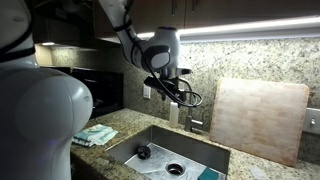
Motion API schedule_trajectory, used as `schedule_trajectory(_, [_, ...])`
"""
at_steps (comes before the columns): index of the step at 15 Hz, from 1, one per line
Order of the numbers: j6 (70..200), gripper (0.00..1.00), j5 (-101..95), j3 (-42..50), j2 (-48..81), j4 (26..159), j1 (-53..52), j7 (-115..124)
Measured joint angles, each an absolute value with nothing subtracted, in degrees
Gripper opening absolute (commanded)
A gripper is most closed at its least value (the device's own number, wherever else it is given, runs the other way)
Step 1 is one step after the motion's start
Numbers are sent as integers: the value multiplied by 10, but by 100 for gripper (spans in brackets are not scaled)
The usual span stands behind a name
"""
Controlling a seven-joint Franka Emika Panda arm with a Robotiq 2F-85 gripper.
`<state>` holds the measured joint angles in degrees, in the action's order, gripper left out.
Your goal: Open the tap
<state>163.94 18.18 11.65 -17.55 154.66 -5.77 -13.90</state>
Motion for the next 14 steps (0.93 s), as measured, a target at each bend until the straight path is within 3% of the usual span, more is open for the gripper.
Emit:
schedule_trajectory(5, [1856, 100, 396, 235, -116, 1536, -248, -300])
schedule_trajectory(9, [1879, 100, 410, 386, -116, 1500, -436, -302])
schedule_trajectory(14, [1879, 100, 410, 568, -112, 1499, -580, -297])
